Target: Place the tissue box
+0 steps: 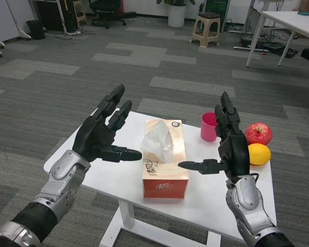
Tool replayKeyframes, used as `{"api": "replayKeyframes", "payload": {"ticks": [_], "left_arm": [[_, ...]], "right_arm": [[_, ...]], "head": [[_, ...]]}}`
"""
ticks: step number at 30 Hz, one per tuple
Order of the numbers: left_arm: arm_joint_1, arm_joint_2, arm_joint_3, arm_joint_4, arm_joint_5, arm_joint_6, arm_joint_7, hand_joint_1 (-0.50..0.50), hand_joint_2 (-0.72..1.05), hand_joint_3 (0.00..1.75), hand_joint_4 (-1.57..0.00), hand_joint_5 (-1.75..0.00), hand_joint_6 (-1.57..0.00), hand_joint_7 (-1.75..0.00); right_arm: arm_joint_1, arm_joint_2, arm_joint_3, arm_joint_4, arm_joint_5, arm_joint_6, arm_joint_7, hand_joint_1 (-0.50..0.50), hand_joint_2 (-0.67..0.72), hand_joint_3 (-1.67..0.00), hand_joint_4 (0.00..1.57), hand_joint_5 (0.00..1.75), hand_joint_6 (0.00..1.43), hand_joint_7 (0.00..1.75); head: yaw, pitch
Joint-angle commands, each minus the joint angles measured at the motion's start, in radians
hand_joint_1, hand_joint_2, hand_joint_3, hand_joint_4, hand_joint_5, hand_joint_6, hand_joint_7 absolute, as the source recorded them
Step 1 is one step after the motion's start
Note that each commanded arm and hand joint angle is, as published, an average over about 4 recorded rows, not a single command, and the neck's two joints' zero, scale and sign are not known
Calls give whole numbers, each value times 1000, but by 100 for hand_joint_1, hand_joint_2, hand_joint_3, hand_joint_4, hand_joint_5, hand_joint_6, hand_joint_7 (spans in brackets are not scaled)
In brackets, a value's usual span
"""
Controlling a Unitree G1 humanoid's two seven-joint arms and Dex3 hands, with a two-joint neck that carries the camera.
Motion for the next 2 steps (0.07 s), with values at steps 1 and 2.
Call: {"api": "replayKeyframes", "payload": {"ticks": [1,2], "left_arm": [[-19,0,12,17,-5,-12,0,50,52,0,0,0,0,0],[-20,0,12,18,-5,-12,1,50,52,0,0,0,0,0]], "right_arm": [[-24,1,5,16,5,-8,-8,-46,-3,-20,3,0,0,0],[-26,1,5,18,5,-8,-8,-46,-3,-21,3,0,0,0]], "head": [[2,5],[3,6]]}}
